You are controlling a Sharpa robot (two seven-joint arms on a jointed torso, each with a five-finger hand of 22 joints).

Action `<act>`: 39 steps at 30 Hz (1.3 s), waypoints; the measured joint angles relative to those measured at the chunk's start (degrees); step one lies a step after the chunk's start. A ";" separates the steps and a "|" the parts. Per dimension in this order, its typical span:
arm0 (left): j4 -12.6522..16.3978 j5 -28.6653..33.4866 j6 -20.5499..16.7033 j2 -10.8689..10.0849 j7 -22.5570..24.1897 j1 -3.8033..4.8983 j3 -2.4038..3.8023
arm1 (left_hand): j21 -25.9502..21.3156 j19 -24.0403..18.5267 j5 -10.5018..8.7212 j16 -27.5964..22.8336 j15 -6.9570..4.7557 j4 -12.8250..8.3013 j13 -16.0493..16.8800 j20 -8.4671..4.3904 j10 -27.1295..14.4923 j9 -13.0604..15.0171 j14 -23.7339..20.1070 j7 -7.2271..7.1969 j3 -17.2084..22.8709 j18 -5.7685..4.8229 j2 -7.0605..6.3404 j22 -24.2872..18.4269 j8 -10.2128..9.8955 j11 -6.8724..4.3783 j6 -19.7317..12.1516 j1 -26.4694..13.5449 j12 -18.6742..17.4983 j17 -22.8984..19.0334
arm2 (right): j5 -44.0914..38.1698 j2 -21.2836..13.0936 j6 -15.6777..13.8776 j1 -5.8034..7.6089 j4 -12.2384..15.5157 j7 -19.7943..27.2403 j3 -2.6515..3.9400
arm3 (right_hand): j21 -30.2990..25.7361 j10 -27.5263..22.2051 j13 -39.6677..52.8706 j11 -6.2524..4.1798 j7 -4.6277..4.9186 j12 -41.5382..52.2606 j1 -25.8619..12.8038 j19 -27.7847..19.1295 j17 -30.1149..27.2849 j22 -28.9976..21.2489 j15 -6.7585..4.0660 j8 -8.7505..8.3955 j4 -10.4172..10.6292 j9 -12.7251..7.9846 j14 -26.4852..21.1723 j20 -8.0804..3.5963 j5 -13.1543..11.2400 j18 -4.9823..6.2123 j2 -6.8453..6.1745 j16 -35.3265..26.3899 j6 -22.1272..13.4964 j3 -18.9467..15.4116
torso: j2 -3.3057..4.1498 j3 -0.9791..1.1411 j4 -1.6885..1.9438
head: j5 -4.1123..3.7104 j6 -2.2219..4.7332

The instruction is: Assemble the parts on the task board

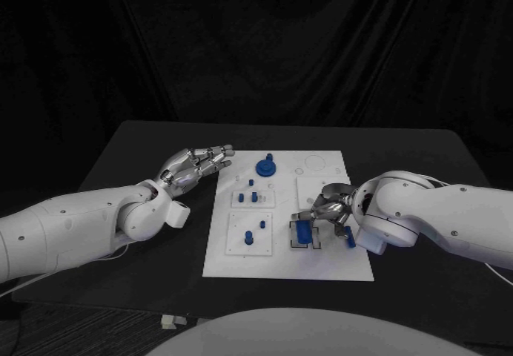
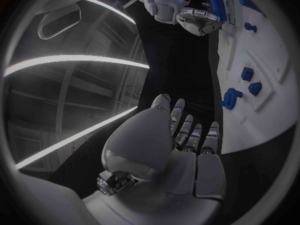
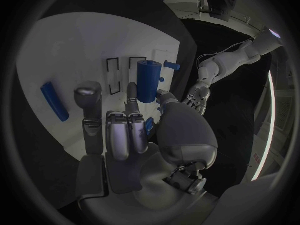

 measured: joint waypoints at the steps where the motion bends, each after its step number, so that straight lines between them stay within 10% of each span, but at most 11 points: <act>1: 0.00 0.00 0.00 0.01 0.00 0.00 0.00 | 0.00 0.00 0.00 0.00 0.00 0.00 0.00 0.00 0.00 0.00 0.00 0.00 0.00 0.00 0.00 0.00 0.00 0.00 0.00 0.00 0.00 0.00 | -0.15 0.00 0.02 -0.02 0.05 0.00 0.00 | -0.14 0.00 0.00 0.00 0.09 0.00 0.00 0.00 0.00 0.00 0.10 0.00 -0.01 0.05 0.10 0.00 -0.54 0.00 0.00 -0.17 -0.09 0.01 | 0.00 0.00 -0.01 | 0.00 0.00; 12: 0.01 0.00 0.03 0.03 0.00 0.00 0.00 | 0.00 0.00 0.00 0.00 0.00 0.00 0.00 0.00 0.00 0.00 0.00 0.00 0.00 0.00 0.00 0.00 -0.01 0.00 0.00 0.00 0.00 0.00 | -1.50 -0.18 0.35 -0.37 0.35 -0.03 0.00 | -0.67 -0.20 -0.01 0.20 0.08 0.00 -0.37 0.00 0.00 0.04 0.30 0.00 0.60 0.70 -0.08 0.00 -5.91 0.00 0.37 -0.18 -0.13 -0.13 | 0.00 0.00 -0.05 | 0.35 0.00; 39: -0.07 0.00 0.28 0.24 0.00 -0.03 0.00 | 0.00 0.21 0.00 0.22 0.21 0.00 0.00 -0.21 0.00 0.00 0.21 0.00 0.00 0.00 -0.23 0.04 -0.02 0.00 0.00 0.23 0.00 0.00 | -2.76 -0.24 1.21 -1.65 -0.08 -0.05 0.03 | -1.33 -0.04 -0.01 0.34 0.01 0.00 -1.56 -0.20 0.00 0.02 0.30 0.00 2.15 1.15 -0.09 0.20 -9.97 -0.01 1.14 -0.40 -0.61 -0.89 | -0.01 0.00 0.00 | 0.51 0.00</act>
